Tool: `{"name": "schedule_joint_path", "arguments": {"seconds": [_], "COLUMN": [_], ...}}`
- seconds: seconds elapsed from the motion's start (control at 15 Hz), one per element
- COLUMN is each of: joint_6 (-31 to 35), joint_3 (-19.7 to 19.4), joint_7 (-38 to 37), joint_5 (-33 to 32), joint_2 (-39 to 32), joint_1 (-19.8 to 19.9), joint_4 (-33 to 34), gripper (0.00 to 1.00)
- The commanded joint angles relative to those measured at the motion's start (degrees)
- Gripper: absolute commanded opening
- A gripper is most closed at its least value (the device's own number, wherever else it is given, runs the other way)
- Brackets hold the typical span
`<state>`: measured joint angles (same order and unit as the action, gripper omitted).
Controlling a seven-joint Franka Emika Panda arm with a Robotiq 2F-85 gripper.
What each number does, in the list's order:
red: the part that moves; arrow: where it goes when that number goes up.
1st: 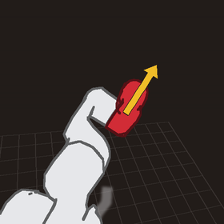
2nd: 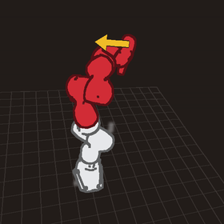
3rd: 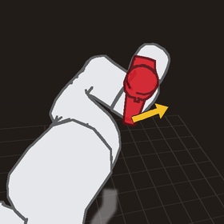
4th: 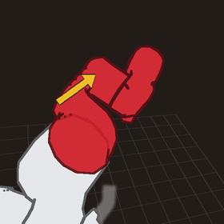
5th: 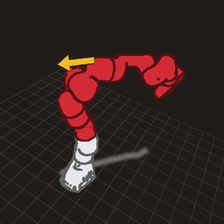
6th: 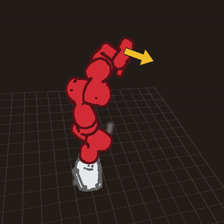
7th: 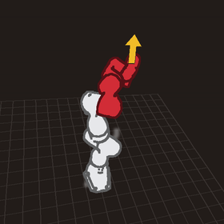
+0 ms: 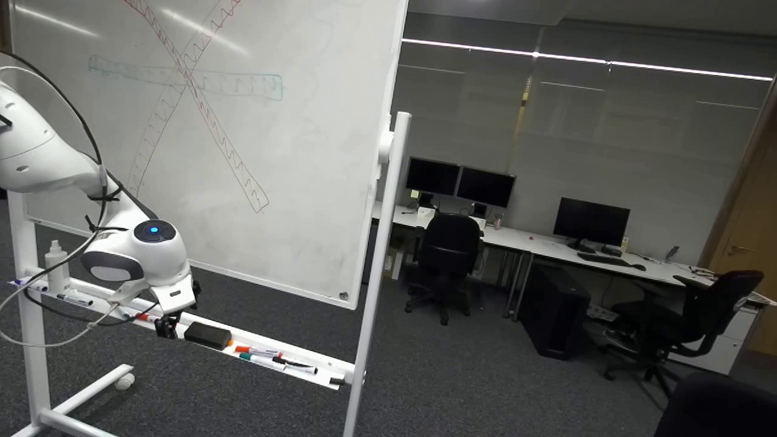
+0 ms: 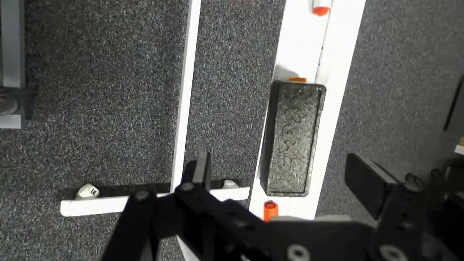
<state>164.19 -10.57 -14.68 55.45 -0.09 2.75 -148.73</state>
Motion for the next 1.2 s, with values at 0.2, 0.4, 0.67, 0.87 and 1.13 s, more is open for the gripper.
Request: {"name": "schedule_joint_path", "arguments": {"seconds": [0.2, 0.4, 0.67, 0.87, 1.13], "joint_6": [9.03, 10.05, 9.30, 9.68, 9.41], "joint_3": [2.36, 3.44, 4.10, 4.60, 4.95], "joint_7": [9.81, 11.06, 10.55, 10.39, 9.89], "joint_5": [13.64, 16.18, 16.50, 16.50, 16.04], "joint_2": [-7.79, -10.30, -14.16, -16.67, -18.40], "joint_1": [-0.68, -0.41, -0.24, -0.26, -0.34], "joint_4": [5.32, 7.42, 10.09, 11.76, 13.25], "gripper": [1.00, 1.00, 1.00, 1.00, 1.00]}}
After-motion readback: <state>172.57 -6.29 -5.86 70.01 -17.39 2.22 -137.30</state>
